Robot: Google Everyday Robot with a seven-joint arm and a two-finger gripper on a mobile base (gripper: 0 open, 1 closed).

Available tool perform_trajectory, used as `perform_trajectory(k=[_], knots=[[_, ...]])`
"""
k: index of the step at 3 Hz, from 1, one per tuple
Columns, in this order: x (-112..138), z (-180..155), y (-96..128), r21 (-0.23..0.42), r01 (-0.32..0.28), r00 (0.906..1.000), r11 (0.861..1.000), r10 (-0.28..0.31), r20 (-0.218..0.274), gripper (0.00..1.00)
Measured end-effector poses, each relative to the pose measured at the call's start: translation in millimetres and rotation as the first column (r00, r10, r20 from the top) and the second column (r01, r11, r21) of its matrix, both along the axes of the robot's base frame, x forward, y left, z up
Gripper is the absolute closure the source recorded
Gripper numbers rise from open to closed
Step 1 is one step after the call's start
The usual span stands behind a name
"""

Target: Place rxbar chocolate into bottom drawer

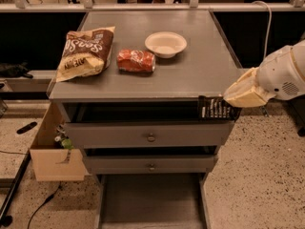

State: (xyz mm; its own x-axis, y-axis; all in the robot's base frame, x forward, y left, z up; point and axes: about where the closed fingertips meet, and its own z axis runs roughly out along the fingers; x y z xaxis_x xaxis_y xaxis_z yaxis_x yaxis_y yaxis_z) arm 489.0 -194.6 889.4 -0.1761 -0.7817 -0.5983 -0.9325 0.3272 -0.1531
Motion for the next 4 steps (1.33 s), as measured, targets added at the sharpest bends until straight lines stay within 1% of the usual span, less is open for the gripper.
perform_trajectory(k=[1,2,3,4], knots=[[0.0,0.0,0.0,0.0,0.0,1.0,1.0,0.0,0.0,1.0],[-8.7,-1.0,3.7,0.021,-0.013,0.9998,1.0,0.013,0.014,1.0],[-39.3,-17.2,9.3,0.067,-0.032,0.9993,0.997,0.03,0.021,1.0],[-75.0,-53.5,14.9,0.13,-0.025,0.9997,0.991,0.024,0.008,1.0]])
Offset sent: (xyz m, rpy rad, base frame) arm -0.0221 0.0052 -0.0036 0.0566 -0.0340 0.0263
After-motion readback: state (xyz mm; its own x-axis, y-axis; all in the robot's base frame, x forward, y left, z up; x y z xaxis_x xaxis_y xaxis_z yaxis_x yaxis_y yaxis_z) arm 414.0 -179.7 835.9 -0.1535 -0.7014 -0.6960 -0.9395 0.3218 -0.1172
